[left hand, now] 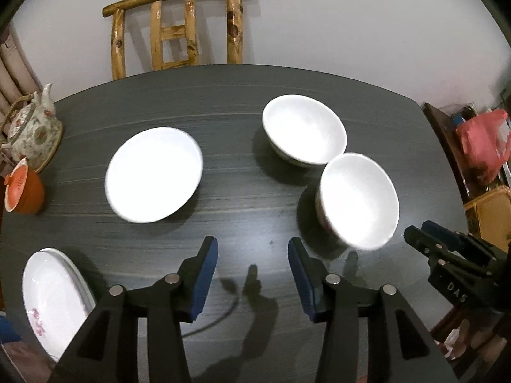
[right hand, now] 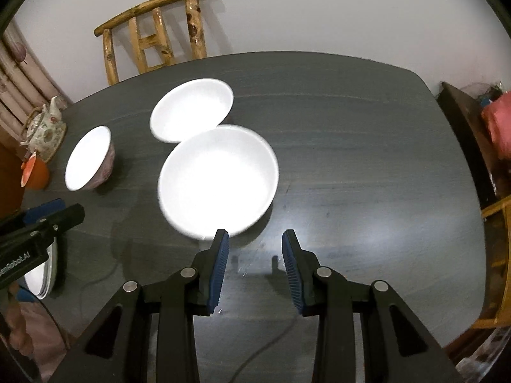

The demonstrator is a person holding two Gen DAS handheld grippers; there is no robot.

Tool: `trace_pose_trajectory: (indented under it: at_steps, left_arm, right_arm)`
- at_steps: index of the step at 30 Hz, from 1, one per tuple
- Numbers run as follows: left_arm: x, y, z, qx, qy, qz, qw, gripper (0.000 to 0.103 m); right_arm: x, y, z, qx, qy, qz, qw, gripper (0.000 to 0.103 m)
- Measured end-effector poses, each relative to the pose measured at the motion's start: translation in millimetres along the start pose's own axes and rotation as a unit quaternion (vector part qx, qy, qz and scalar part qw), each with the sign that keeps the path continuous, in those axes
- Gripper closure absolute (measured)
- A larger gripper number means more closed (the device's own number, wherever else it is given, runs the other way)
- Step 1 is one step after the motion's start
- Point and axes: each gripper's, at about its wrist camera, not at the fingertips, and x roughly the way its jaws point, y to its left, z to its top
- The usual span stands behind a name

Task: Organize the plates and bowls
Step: 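Move both tools toward the rim of a large white bowl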

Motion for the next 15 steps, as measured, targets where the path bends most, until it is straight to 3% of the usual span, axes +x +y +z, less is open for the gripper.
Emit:
trace_pose_trajectory:
  at_steps: [12,15]
  left_arm:
    - [56.9,-27.9,30.1,-0.030,0.034,-0.020,0.9988,0.056]
    - [61.0,-31.3,34.4,-0.032,0.023,-0.022,0.9990,0.056]
  right_arm:
    - [44.6,-10.5,41.4,-0.025,0.025,-0.003,0.999,0.070]
    - [54.5,-14.0,44.8,-0.025,0.033,0.000,0.999,0.071]
